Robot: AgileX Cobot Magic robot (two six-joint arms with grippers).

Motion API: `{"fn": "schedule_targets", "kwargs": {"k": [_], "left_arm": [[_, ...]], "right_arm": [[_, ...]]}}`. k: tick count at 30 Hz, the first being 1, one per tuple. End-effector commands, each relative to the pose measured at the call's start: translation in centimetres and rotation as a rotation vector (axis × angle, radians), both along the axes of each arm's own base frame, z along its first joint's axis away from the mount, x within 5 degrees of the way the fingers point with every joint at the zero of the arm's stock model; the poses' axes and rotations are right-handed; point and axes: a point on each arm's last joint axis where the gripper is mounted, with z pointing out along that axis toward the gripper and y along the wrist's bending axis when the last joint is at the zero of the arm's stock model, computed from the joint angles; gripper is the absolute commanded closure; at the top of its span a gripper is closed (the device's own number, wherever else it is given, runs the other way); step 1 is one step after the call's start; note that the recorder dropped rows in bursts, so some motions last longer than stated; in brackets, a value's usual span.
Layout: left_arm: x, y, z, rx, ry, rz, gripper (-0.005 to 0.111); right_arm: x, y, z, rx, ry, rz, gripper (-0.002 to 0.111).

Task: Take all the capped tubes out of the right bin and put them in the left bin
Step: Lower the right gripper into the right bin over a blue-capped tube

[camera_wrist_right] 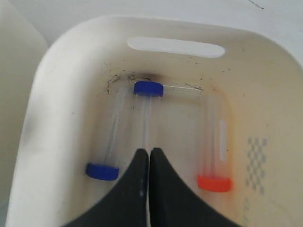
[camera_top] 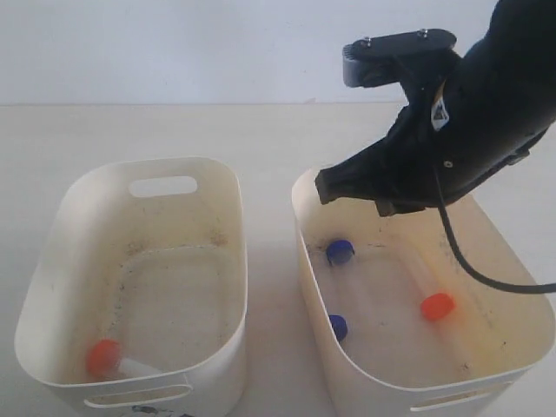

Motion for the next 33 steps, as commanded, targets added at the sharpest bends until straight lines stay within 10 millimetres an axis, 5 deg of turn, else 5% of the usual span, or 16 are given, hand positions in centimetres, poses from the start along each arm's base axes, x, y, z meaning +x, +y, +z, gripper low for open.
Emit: {"fn": "schedule_targets", "kwargs": {"k": [1, 15, 33], "left_arm": [[0.0, 0.0, 0.2, -0.009, -0.012, 0.003, 0.102], [0.0, 0.0, 0.2, -0.009, -0.012, 0.003, 0.102], [0.0, 0.0, 0.2, -0.009, -0.012, 0.003, 0.102]], "right_arm": [[0.0, 0.0, -0.9, 0.022, -0.011, -0.018, 0.108], [2.2, 1.4, -6.3, -0.044, 0.101, -0.01, 0.108], [2.0, 1.2, -5.3, -0.046, 0.068, 0.02, 0.108]]}}
